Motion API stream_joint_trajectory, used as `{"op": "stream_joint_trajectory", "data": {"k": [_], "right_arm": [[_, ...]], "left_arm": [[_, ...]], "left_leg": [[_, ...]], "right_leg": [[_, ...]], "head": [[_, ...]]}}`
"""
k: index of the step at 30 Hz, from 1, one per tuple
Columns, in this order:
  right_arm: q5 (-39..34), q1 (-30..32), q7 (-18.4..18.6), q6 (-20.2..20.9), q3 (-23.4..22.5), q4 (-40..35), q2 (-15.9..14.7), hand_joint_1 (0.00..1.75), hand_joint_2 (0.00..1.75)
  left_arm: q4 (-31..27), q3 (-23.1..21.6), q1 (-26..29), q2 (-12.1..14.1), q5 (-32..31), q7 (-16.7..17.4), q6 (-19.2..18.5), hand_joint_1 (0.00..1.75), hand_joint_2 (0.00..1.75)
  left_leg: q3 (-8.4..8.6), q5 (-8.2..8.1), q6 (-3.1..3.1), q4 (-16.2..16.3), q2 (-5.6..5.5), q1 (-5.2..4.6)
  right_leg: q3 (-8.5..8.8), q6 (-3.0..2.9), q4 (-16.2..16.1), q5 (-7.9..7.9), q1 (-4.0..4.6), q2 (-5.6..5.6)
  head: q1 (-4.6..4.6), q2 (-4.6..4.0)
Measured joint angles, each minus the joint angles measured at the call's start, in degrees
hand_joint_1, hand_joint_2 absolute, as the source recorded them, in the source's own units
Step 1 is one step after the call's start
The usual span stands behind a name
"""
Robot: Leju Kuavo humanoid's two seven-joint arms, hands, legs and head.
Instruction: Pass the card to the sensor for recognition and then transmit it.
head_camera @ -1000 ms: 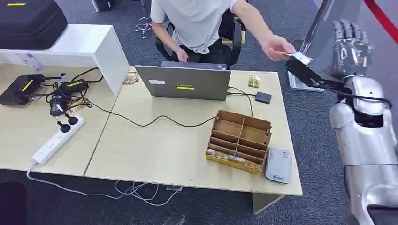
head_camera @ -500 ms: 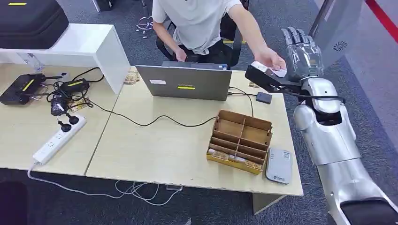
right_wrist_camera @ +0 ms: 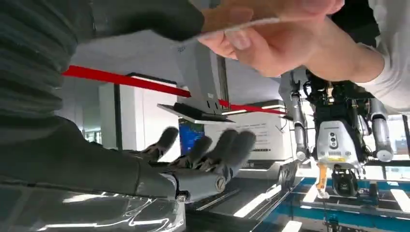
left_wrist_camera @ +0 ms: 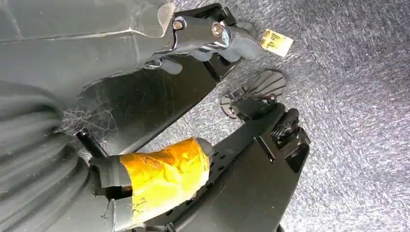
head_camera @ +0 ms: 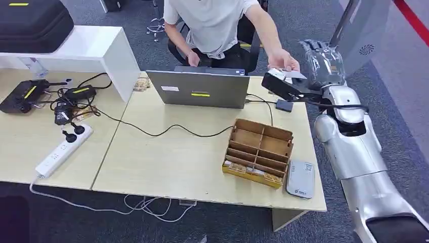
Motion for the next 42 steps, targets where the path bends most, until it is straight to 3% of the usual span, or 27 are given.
{"op": "stream_joint_trajectory", "data": {"k": [14, 20, 31, 35, 42], "right_arm": [[-2.01, 0.26, -0.66, -0.63, 0.39, -0.02, 0.00, 1.75, 1.75], [-4.64, 1.15, -1.69, -0.94, 0.42, -1.14, 0.00, 1.75, 1.75], [-5.77, 2.98, -2.25, -1.29, 0.77, -3.54, -0.44, 1.75, 1.75], [-7.52, 6.96, -4.44, -3.48, 0.74, -7.72, -2.67, 1.75, 1.75], [-11.08, 19.94, -8.46, -5.38, -3.00, -19.29, -8.57, 1.75, 1.75]], "left_arm": [[0.13, 0.00, -0.17, -0.07, 1.60, 0.13, -0.20, 0.00, 1.75], [0.24, 0.00, -0.24, -0.07, 2.60, 3.02, -0.09, 0.00, 1.75], [0.35, 0.00, -0.28, -0.07, 2.99, 3.54, 0.15, 0.00, 1.75], [0.37, 0.02, -0.28, -0.02, 4.37, 3.47, 1.29, 0.00, 1.75], [0.44, 0.22, -0.26, 0.07, 6.65, 3.39, 1.97, 0.00, 1.75]], "left_leg": [[-0.01, 0.00, 0.00, 0.00, 0.00, 0.00], [0.00, 0.00, 0.00, 0.00, 0.00, 0.00], [0.02, 0.00, 0.00, 0.00, 0.01, 0.00], [0.01, -0.01, 0.00, 0.01, -0.04, 0.00], [-0.07, -0.10, 0.05, 0.01, -0.09, 0.00]], "right_leg": [[-0.01, 0.00, 0.00, 0.00, 0.00, 0.00], [-0.01, 0.00, 0.00, 0.00, 0.00, 0.01], [-0.02, 0.00, -0.01, 0.00, 0.00, 0.01], [-0.01, 0.01, -0.06, -0.01, 0.01, -0.04], [-0.01, 0.02, -0.11, -0.04, 0.00, -0.10]], "head": [[0.00, 0.00], [0.00, 0.00], [0.00, 0.00], [-0.02, 0.00], [0.02, 0.00]]}}
